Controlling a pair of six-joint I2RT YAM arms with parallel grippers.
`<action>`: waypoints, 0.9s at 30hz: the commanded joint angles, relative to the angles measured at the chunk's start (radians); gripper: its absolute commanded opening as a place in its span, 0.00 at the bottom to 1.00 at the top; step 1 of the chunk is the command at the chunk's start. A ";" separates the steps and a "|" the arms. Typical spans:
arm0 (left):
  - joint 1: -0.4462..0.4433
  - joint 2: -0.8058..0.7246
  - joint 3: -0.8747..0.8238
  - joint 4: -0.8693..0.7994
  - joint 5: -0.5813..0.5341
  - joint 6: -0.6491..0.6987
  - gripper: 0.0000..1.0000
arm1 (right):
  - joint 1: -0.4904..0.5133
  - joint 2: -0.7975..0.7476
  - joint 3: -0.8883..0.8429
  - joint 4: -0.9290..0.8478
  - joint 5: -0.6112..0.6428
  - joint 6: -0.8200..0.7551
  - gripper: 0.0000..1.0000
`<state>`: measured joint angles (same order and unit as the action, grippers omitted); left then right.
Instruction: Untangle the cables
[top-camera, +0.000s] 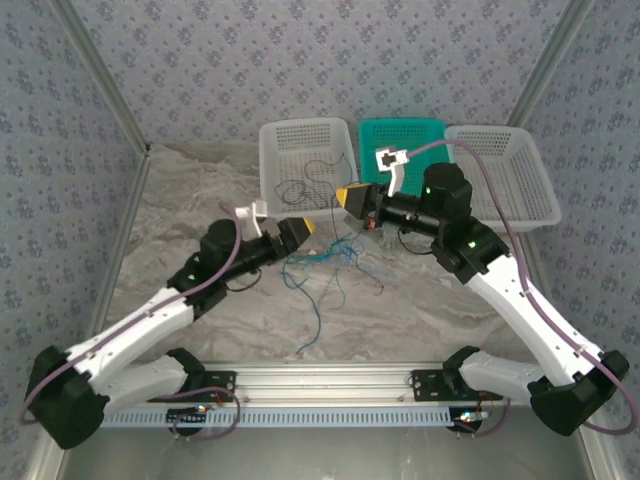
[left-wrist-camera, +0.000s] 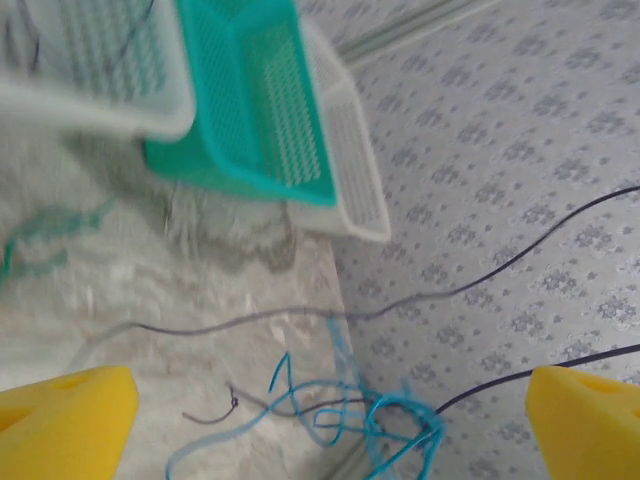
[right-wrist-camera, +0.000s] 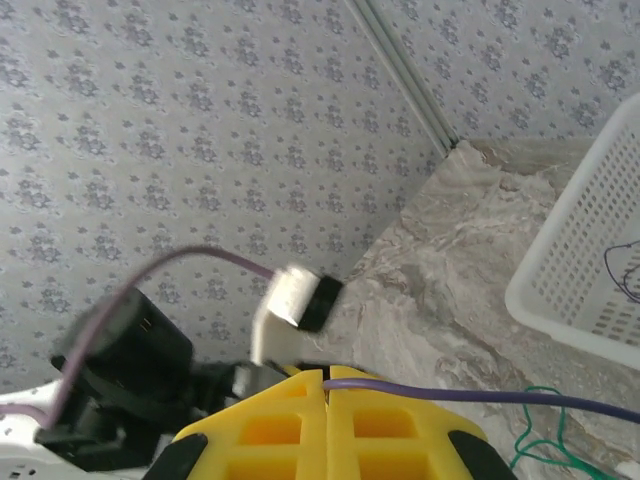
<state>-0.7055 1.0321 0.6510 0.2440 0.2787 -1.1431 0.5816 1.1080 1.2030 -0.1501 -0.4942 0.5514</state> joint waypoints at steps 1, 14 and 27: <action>-0.044 0.053 -0.063 0.309 0.078 -0.266 0.97 | 0.007 -0.005 0.006 0.042 0.032 -0.010 0.00; -0.056 0.084 -0.051 0.289 0.013 -0.167 0.80 | 0.016 -0.011 0.001 0.066 0.031 0.018 0.00; -0.034 0.228 0.028 0.452 -0.051 -0.218 0.92 | 0.041 -0.007 0.012 0.060 0.038 0.009 0.00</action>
<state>-0.7452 1.2266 0.6312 0.6044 0.2340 -1.3315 0.6155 1.1130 1.2022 -0.1150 -0.4591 0.5598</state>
